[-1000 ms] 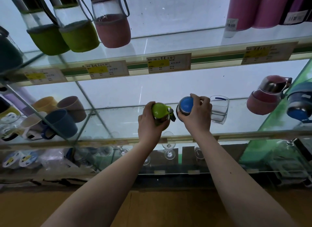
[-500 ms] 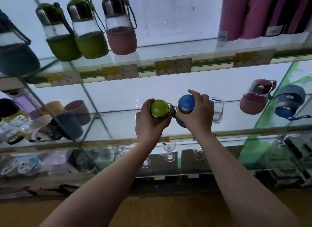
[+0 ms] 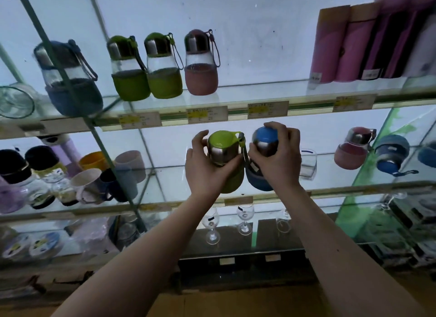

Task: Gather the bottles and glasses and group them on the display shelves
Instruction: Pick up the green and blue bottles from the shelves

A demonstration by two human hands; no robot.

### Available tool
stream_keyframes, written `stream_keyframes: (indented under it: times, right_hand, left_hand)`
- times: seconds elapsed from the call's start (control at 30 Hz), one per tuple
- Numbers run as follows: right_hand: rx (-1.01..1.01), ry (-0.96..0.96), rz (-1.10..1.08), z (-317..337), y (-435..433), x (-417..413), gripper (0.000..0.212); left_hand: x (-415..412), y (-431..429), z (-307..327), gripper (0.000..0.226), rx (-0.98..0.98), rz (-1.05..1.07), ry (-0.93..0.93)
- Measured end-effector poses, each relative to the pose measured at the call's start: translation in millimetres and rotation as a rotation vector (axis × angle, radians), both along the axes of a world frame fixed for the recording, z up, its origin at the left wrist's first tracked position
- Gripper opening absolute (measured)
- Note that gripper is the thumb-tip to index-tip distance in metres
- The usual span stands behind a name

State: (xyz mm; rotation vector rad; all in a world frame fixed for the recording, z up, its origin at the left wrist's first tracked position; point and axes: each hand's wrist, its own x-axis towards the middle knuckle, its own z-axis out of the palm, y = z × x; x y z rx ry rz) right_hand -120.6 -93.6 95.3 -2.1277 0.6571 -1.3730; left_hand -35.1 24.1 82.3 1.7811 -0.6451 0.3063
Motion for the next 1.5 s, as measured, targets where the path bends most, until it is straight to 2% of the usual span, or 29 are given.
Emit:
stream_keyframes:
  times: [0.37, 0.7, 1.03, 1.2, 1.33, 1.5]
  right_hand:
    - [-0.026, -0.035, 0.027, 52, 73, 2, 0.048]
    - [-0.013, -0.076, 0.060, 95, 115, 9, 0.045]
    - [-0.012, -0.112, 0.066, 125, 105, 29, 0.042]
    - [0.012, -0.153, 0.103, 147, 89, 44, 0.050]
    - [-0.013, -0.193, 0.110, 164, 66, 60, 0.044]
    - [-0.032, -0.244, 0.145, 183, 40, 78, 0.043]
  left_hand:
    - [15, 68, 61, 0.070, -0.088, 0.025, -0.142]
    - [28, 112, 109, 0.068, -0.180, 0.049, -0.190]
    - [57, 102, 140, 0.067, -0.274, 0.061, -0.167]
    - [76, 85, 160, 0.068, -0.347, 0.058, -0.187]
    - [99, 65, 173, 0.071, -0.368, 0.078, -0.143]
    - [128, 43, 179, 0.073, -0.284, 0.111, -0.075]
